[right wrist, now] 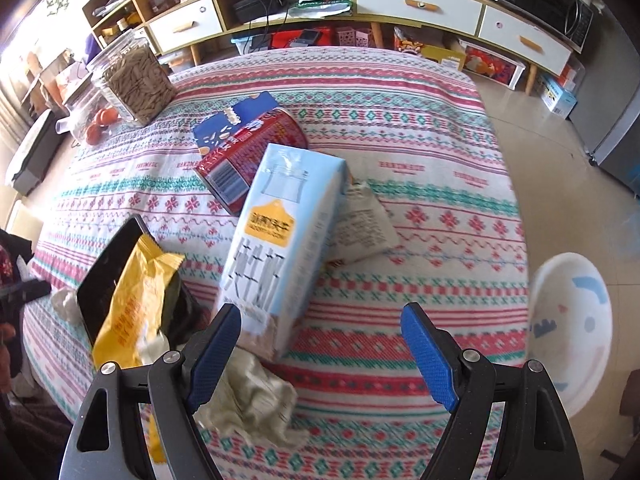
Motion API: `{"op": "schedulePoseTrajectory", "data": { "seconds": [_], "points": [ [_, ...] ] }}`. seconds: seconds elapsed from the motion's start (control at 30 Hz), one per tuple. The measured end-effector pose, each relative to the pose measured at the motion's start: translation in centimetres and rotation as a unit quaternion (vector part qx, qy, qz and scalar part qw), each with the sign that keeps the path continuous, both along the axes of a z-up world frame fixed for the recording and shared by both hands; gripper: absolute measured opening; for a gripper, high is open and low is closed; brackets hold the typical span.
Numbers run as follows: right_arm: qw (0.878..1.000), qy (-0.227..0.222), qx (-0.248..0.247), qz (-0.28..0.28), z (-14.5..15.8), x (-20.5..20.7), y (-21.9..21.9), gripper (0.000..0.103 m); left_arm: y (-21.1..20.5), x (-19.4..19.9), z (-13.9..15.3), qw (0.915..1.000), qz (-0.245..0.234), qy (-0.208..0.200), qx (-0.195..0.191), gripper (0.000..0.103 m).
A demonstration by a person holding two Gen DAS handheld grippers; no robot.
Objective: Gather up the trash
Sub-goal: 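Grasp the white tissue with the left tool while the right tool grasps the milk carton, then carry tissue and milk carton to the bucket and open both tools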
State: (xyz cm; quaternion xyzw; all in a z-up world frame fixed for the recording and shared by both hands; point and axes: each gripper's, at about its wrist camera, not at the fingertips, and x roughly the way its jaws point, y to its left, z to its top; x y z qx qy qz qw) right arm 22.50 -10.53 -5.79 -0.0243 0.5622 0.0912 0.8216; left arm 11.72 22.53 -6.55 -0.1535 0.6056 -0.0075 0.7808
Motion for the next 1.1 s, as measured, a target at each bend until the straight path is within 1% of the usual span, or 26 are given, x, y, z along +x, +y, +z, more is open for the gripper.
{"op": "schedulePoseTrajectory", "data": {
  "seconds": [0.07,0.17,0.23,0.3,0.4,0.47,0.5,0.53,0.6,0.63,0.67,0.73,0.83,1.0,1.1],
  "points": [
    [1.0,0.002,0.004,-0.003,-0.3,0.3,0.3,0.084,-0.1,-0.2,-0.6,0.9998,-0.006,0.009,-0.014,0.098],
    [1.0,0.001,0.008,-0.005,-0.5,0.8,0.8,0.084,-0.6,-0.1,-1.2,0.9996,-0.019,0.017,-0.015,0.092],
    [1.0,0.002,0.015,-0.008,-0.7,1.1,0.9,0.084,-0.8,0.2,-1.6,0.9993,-0.028,0.022,-0.011,0.083],
    [1.0,0.003,0.022,-0.012,-0.8,1.3,0.9,0.084,-1.0,0.3,-2.1,0.999,-0.033,0.028,-0.009,0.078],
    [0.999,0.006,0.039,-0.016,-0.7,1.5,1.0,0.084,-1.2,0.4,-2.6,0.9987,-0.035,0.029,-0.022,0.072],
    [0.999,0.003,0.043,-0.012,-0.7,1.7,1.4,0.084,-1.7,0.3,-2.4,0.9986,-0.044,0.022,-0.02,0.065],
    [0.999,0.002,0.043,-0.009,-0.7,1.7,1.7,0.084,-2.0,0.2,-2.3,0.9982,-0.051,0.02,-0.023,0.058],
    [0.999,0.002,0.043,-0.007,-0.7,1.8,1.8,0.084,-2.4,0.2,-2.2,0.9976,-0.06,0.018,-0.03,0.048],
    [0.999,0.004,0.038,-0.006,-1.0,1.9,2.1,0.083,-2.9,0.2,-2.2,0.9968,-0.069,0.016,-0.036,0.039],
    [0.999,0.005,0.036,-0.008,-1.2,2.0,2.2,0.082,-3.2,0.2,-2.0,0.9969,-0.073,0.013,-0.029,0.038],
    [0.999,0.007,0.035,-0.011,-1.4,2.2,2.2,0.074,-3.5,0.2,-1.9,0.9969,-0.075,0.01,-0.023,0.037],
    [0.999,0.01,0.036,-0.014,-1.6,2.3,2.2,0.061,-3.7,0.5,-1.7,0.9972,-0.073,0.006,-0.019,0.035],
    [0.999,-0.005,0.039,-0.013,-1.0,2.3,2.3,0.06,-3.0,0.4,-1.1,0.998,-0.062,-0.005,-0.013,0.033],
    [0.998,-0.045,0.034,0.005,1.3,1.5,2.5,0.06,-1.9,0.7,0.1,0.9986,-0.04,-0.031,-0.014,0.032],
    [0.998,-0.051,0.041,0.002,2.1,1.1,1.7,0.059,-1.7,1.0,1.1,0.9984,-0.029,-0.045,-0.018,0.032]
  ]
}}
